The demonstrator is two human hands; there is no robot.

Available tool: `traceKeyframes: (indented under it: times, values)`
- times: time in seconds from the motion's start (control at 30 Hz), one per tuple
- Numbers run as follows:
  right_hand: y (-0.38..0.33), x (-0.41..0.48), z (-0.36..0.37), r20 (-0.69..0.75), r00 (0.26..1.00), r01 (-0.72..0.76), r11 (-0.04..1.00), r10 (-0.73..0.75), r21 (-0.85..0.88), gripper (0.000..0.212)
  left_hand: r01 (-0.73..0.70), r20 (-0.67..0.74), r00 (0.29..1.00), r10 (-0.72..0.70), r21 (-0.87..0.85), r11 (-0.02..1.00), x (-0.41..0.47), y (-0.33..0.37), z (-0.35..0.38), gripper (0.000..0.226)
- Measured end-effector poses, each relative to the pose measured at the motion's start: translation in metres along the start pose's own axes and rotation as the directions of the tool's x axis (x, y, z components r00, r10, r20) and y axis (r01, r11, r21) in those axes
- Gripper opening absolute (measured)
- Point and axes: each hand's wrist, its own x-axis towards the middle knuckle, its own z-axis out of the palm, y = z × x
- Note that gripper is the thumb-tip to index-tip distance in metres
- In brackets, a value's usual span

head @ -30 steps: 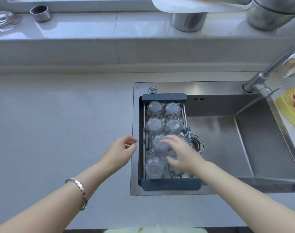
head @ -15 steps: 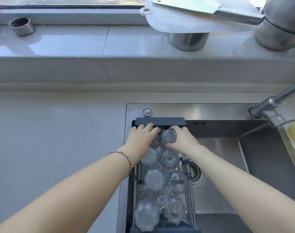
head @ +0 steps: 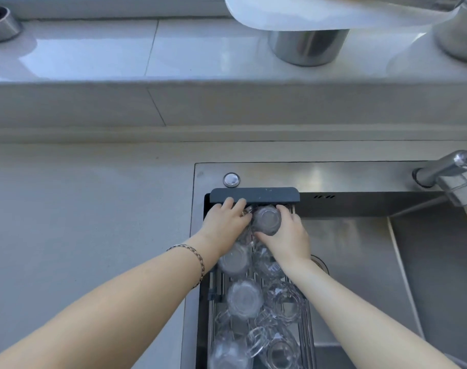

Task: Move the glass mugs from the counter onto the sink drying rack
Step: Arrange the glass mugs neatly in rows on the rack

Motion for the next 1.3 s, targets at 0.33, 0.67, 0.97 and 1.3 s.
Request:
traceKeyframes:
  times: [0.33,0.67,0.97,1.3]
  values:
    - [0.031,-0.05,-0.03,0.2,0.98,-0.007,0.997,-0.007,0.072,0.078,0.19,0.136,0.979,-0.149,-0.367,0.911,-0.069,0.023,0.013,0.062]
    - [0.03,-0.063,0.002,0.144,0.989,0.027,0.997,-0.017,-0.068,0.08,0.228,0.16,0.969,-0.186,-0.312,0.922,-0.064,0.034,0.02,0.066]
    - [0.032,-0.06,0.0,0.081,0.99,0.111,0.993,-0.113,0.032,0.067,0.272,0.204,0.95,-0.236,-0.168,0.948,-0.059,0.043,0.018,0.066]
    - [0.035,-0.061,0.003,0.087,0.994,0.05,0.988,-0.063,0.143,0.069,0.175,-0.022,0.983,-0.182,-0.18,0.968,-0.075,0.04,0.017,0.068]
